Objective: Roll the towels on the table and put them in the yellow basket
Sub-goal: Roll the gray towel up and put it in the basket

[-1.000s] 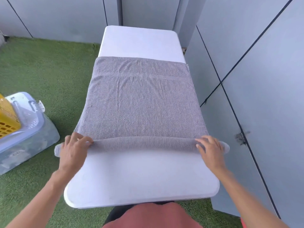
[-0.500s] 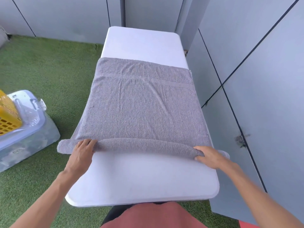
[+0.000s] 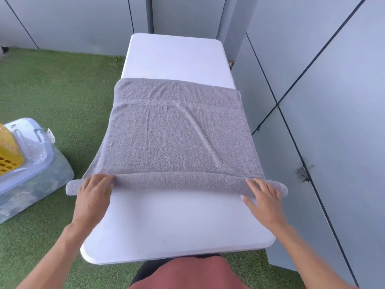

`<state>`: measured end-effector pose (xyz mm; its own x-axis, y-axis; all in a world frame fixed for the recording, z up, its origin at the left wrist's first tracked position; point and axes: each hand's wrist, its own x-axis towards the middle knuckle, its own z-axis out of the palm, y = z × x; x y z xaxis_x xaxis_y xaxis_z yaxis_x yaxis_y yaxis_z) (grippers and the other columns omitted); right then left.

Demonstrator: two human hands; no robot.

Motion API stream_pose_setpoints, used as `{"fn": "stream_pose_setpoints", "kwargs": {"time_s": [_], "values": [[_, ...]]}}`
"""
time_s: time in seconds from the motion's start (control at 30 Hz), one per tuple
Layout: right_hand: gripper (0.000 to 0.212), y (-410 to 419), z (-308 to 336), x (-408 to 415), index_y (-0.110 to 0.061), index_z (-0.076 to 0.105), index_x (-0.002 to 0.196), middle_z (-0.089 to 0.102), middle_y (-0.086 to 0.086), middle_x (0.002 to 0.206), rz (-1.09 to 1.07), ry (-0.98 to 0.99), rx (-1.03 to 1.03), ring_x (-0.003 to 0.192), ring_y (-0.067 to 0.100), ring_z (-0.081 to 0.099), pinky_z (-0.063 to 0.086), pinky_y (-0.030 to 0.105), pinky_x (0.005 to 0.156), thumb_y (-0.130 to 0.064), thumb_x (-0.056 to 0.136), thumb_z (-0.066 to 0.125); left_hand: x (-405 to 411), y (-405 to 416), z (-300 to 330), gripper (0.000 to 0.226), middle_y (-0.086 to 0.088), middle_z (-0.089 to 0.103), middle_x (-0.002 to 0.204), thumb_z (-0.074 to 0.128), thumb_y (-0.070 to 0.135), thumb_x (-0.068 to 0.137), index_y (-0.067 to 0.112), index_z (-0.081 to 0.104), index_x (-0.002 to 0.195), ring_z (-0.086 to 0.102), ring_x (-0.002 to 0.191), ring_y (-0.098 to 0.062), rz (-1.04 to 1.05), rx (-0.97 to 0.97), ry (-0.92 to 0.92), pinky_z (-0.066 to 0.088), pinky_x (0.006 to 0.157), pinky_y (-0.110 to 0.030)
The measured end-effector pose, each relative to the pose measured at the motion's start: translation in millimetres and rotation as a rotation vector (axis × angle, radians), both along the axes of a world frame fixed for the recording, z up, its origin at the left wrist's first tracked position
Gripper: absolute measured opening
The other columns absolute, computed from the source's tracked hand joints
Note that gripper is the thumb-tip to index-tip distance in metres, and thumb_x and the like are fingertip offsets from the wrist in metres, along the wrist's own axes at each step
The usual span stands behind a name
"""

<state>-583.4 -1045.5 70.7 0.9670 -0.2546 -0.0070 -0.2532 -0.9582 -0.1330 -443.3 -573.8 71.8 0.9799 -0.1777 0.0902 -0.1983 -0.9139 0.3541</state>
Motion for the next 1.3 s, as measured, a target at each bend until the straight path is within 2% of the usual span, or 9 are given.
{"fn": "stream_pose_setpoints", "kwargs": {"time_s": [0.17, 0.3, 0.5, 0.6, 0.73, 0.87, 1.0, 1.23, 1.3], "values": [[0.063, -3.3, -6.8, 13.1, -0.021, 0.047, 0.139, 0.053, 0.0, 0.13, 0.026, 0.119, -0.023, 0.128, 0.025, 0.044, 0.032, 0.049, 0.102, -0.022, 0.08, 0.071, -7.4, -3.9, -22.4, 0.07, -0.019, 0.052, 0.123, 0.082, 0.014, 0.07, 0.0, 0.049, 0.13, 0.043, 0.121, -0.041, -0.119, 0.147, 0.06, 0.027, 0.102, -0.057], [0.048, -10.6, 7.1, 32.7, -0.024, 0.048, 0.136, 0.053, -0.003, 0.127, 0.034, 0.228, 0.05, 0.128, 0.021, 0.042, 0.029, 0.041, 0.105, -0.017, 0.089, 0.058, 16.7, -3.0, -15.1, 0.044, -0.015, 0.06, 0.1, 0.076, -0.002, 0.072, 0.002, 0.06, 0.113, 0.055, 0.099, -0.042, -0.112, 0.18, 0.178, 0.038, 0.085, -0.052], [0.039, -39.0, 31.8, 40.6, -0.034, 0.054, 0.124, 0.057, -0.005, 0.126, -0.038, 0.629, 0.505, 0.118, 0.016, 0.054, 0.042, 0.029, 0.097, -0.022, 0.089, 0.065, 44.7, 5.1, 18.6, 0.043, -0.01, 0.056, 0.132, 0.061, 0.01, 0.091, 0.012, 0.052, 0.133, 0.05, 0.124, -0.028, -0.182, 0.112, 0.634, 0.035, 0.101, -0.03], [0.037, -38.3, 24.9, 39.5, -0.033, 0.057, 0.119, 0.057, -0.005, 0.125, -0.11, 0.348, 0.558, 0.119, 0.015, 0.053, 0.038, 0.027, 0.098, -0.015, 0.089, 0.063, 38.3, 10.2, 15.2, 0.041, -0.014, 0.06, 0.113, 0.061, -0.006, 0.085, 0.021, 0.065, 0.116, 0.057, 0.104, -0.038, -0.114, -0.095, 0.317, 0.043, 0.091, -0.043], [0.03, -11.1, 10.2, 18.8, -0.023, 0.062, 0.121, 0.056, 0.002, 0.119, -0.109, -0.068, 0.128, 0.115, 0.028, 0.05, 0.035, 0.044, 0.101, -0.019, 0.092, 0.058, 1.4, 1.3, -8.7, 0.043, -0.013, 0.059, 0.114, 0.074, 0.008, 0.08, 0.008, 0.063, 0.122, 0.056, 0.099, -0.041, -0.132, 0.006, -0.009, 0.047, 0.086, -0.053], [0.056, 6.0, -9.4, 0.3, -0.017, 0.049, 0.137, 0.044, 0.001, 0.137, -0.032, 0.034, 0.007, 0.134, 0.026, 0.034, 0.016, 0.051, 0.112, -0.044, 0.089, 0.058, -8.5, 7.6, -32.5, 0.069, -0.016, 0.046, 0.136, 0.073, 0.009, 0.079, 0.006, 0.042, 0.142, 0.039, 0.132, -0.039, -0.196, 0.111, 0.049, 0.027, 0.109, -0.055], [0.055, 4.0, -8.1, 10.3, -0.012, 0.051, 0.133, 0.051, 0.005, 0.128, -0.056, 0.128, 0.019, 0.129, 0.031, 0.041, 0.021, 0.056, 0.108, -0.017, 0.081, 0.07, 14.9, 1.0, -26.8, 0.049, -0.011, 0.057, 0.109, 0.062, -0.012, 0.079, 0.006, 0.057, 0.125, 0.055, 0.101, -0.04, -0.19, 0.088, 0.043, 0.042, 0.095, -0.055], [0.046, -34.6, 32.0, 34.2, -0.02, 0.05, 0.135, 0.053, -0.004, 0.129, -0.017, 0.519, 0.373, 0.125, 0.02, 0.049, 0.037, 0.029, 0.099, -0.02, 0.091, 0.062, 63.2, 3.5, 15.1, 0.048, -0.007, 0.055, 0.134, 0.055, 0.004, 0.091, 0.017, 0.051, 0.137, 0.053, 0.12, -0.025, -0.199, 0.144, 0.717, 0.041, 0.096, -0.029], [0.048, -38.5, 40.4, 38.9, -0.024, 0.051, 0.135, 0.052, -0.004, 0.137, -0.091, 0.492, 0.508, 0.125, 0.016, 0.049, 0.037, 0.025, 0.096, -0.019, 0.089, 0.064, 70.2, 4.2, 17.9, 0.044, -0.007, 0.06, 0.128, 0.057, 0.003, 0.09, 0.017, 0.056, 0.131, 0.058, 0.111, -0.025, -0.163, 0.038, 0.753, 0.045, 0.09, -0.029]]}}
